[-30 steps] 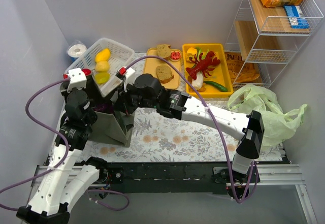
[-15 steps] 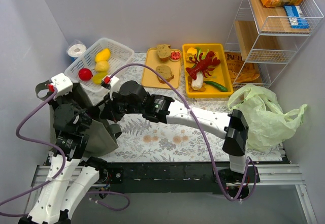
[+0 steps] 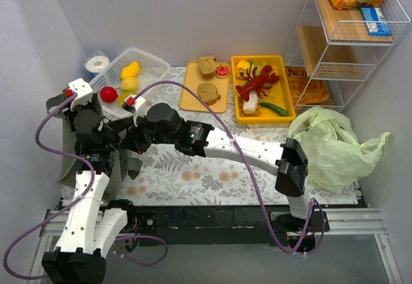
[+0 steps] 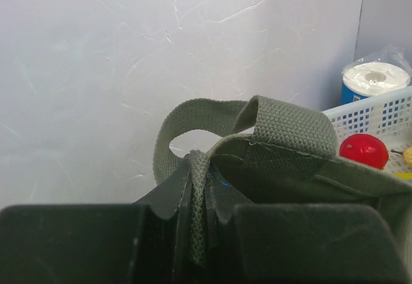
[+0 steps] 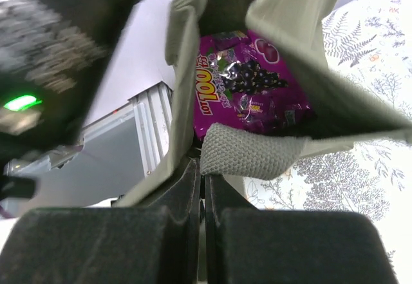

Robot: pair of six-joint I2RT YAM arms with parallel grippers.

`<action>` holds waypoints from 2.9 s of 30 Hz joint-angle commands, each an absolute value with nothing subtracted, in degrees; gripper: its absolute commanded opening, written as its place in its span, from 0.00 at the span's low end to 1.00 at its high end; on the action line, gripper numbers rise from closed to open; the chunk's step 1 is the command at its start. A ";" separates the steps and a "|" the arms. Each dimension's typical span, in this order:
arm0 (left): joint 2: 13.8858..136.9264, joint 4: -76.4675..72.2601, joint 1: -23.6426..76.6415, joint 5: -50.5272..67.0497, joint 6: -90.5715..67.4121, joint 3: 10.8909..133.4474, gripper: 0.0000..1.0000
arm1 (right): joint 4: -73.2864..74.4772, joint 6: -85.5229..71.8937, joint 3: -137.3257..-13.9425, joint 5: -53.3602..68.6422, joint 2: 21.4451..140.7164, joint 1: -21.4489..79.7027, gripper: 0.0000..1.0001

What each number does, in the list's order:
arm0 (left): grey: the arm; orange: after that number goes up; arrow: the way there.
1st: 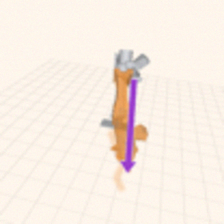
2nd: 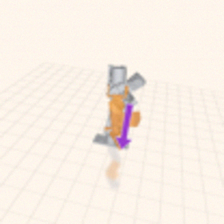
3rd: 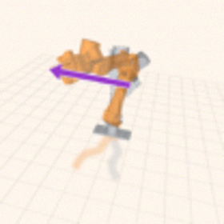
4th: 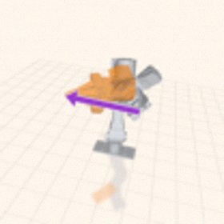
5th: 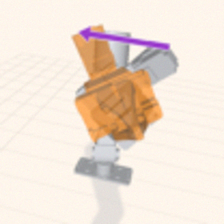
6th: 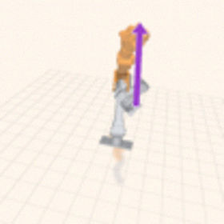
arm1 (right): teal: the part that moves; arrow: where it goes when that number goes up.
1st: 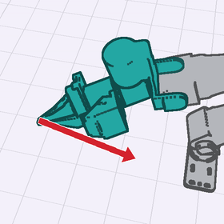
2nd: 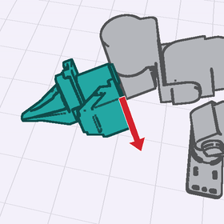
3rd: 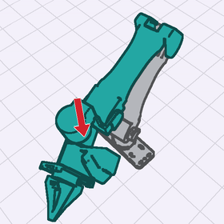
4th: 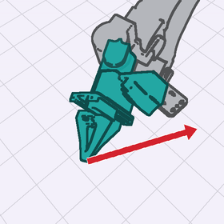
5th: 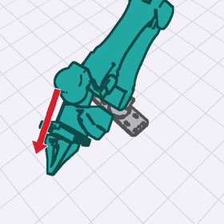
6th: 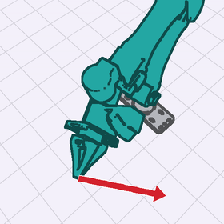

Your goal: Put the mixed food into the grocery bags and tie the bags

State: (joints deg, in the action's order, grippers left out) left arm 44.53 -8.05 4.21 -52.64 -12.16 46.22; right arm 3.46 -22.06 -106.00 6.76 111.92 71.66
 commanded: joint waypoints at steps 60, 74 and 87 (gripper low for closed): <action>81.56 8.70 30.67 5.19 -45.53 67.24 0.98 | 21.37 4.73 -54.94 -24.44 80.77 15.12 0.97; 81.56 8.35 32.26 4.57 -44.39 66.80 0.98 | 18.81 6.51 -55.90 -20.75 93.43 13.71 0.75; 82.35 8.44 32.26 4.04 -43.95 66.62 0.98 | 21.36 3.52 -55.81 -8.19 91.51 13.80 0.09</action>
